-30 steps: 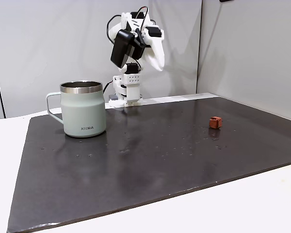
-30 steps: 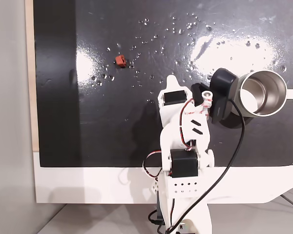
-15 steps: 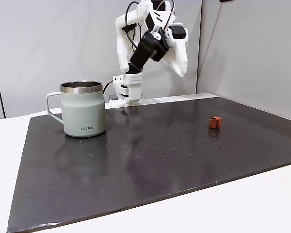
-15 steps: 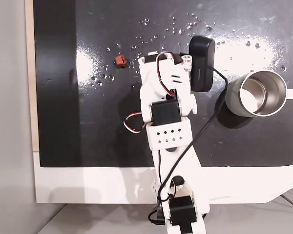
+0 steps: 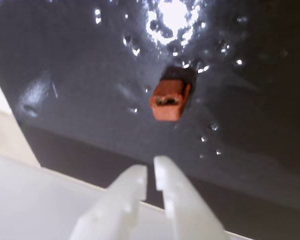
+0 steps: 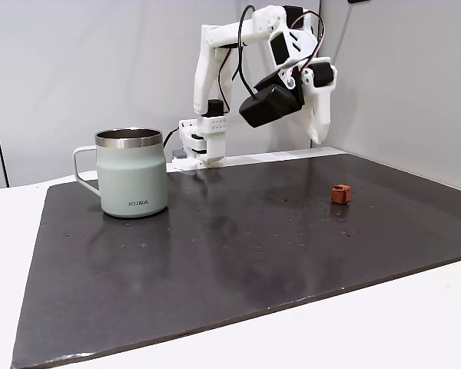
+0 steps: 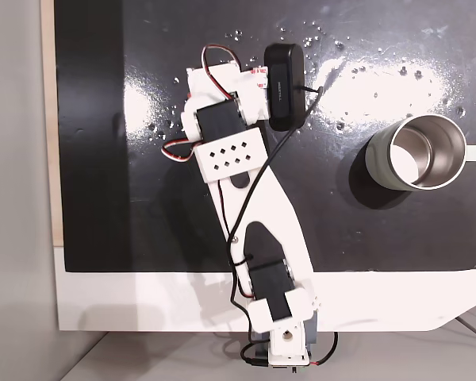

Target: Grasp a cube and put it in the cup.

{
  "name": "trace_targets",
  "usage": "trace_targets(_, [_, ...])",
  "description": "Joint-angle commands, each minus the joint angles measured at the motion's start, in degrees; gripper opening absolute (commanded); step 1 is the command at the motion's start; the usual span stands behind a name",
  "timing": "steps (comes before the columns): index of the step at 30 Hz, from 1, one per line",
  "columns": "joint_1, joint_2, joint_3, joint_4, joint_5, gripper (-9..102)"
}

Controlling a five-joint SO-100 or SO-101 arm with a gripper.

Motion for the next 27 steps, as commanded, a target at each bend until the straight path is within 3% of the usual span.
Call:
trace_targets(1, [-0.88,-3.6,-8.35,2.55,0.7,0])
trace_targets(15, [-2.9,-25.31,-35.51,16.0,0.79,0])
trace_targets(27, [-5.01,-35.77,-50.19,22.32,0.53,1])
